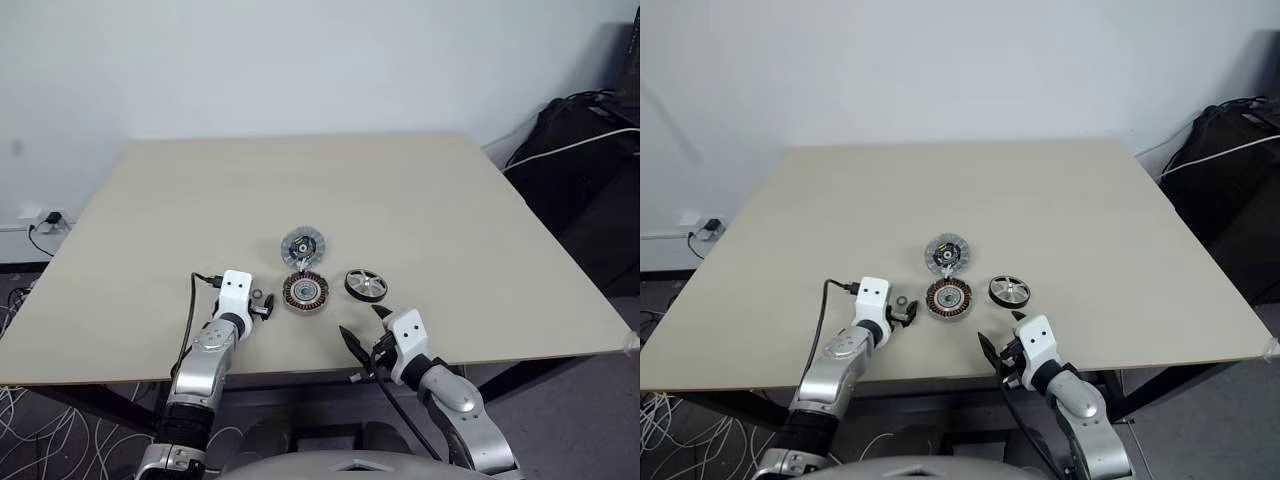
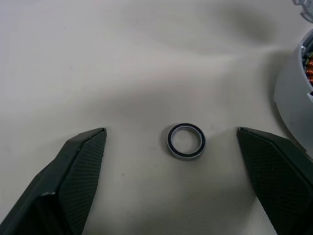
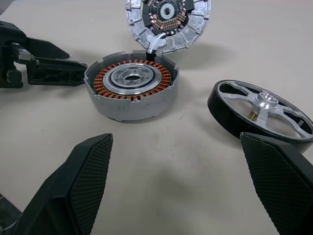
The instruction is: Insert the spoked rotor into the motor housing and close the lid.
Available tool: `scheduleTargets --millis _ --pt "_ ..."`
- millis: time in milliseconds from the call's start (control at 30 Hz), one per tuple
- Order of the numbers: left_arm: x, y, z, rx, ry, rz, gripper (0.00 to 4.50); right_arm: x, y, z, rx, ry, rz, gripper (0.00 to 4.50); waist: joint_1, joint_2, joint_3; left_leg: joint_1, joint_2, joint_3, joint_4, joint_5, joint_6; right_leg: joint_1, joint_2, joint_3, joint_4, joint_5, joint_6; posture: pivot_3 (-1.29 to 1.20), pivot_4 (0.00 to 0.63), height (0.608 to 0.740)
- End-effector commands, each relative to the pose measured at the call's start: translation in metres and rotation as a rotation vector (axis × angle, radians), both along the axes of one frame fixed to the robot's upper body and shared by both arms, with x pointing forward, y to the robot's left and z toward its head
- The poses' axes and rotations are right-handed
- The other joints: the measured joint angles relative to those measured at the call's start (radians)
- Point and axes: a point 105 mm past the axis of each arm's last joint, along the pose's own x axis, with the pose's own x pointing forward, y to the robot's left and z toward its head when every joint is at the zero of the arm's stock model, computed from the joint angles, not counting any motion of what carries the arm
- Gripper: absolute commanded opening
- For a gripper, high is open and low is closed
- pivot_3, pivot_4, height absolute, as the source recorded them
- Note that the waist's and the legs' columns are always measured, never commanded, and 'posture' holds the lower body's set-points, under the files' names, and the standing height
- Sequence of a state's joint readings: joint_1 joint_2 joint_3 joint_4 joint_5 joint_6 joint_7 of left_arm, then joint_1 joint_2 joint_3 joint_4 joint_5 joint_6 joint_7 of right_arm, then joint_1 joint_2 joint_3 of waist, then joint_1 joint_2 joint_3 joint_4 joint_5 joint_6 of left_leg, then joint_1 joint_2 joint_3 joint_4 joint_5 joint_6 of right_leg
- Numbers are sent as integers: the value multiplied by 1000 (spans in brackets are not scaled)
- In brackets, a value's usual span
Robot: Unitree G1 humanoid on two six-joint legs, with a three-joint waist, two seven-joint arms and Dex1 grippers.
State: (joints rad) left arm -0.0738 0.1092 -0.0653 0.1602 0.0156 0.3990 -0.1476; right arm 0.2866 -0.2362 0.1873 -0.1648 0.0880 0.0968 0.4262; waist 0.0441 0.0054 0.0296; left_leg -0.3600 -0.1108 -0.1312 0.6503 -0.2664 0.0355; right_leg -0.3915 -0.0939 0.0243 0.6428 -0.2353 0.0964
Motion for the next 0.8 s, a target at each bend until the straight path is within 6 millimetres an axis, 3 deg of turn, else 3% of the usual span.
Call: scheduleTargets --millis 33,233,367,667,800 --pt "4 -1 -1 36 4 -11 4500 6 4 16 18 -60 3 4488 0 1 -1 0 0 0 0 0 0 0 0 0 0 0 0 0 0 740" --pt "3 -3 -6 -46 32 29 4500 6 2 17 19 -64 -4 4488 0 2 -4 0 0 0 1 0 0 1 0 0 0 1 1 0 0 740" --pt "0 -2 -12 -90 61 58 3621 7 2 18 19 -65 -10 4500 0 4 -7 1 0 0 1 0 0 1 0 0 0 1 1 0 0 740" --pt "-2 2 -15 -59 74 62 708 8 4 19 22 -66 -5 4500 2 5 -9 0 -1 0 1 0 0 1 -1 0 0 1 1 0 0 740" --pt "-1 1 -14 -44 68 49 679 8 4 19 22 -63 -6 4500 1 5 -9 0 -1 0 1 0 0 1 -1 0 0 1 1 0 0 740"
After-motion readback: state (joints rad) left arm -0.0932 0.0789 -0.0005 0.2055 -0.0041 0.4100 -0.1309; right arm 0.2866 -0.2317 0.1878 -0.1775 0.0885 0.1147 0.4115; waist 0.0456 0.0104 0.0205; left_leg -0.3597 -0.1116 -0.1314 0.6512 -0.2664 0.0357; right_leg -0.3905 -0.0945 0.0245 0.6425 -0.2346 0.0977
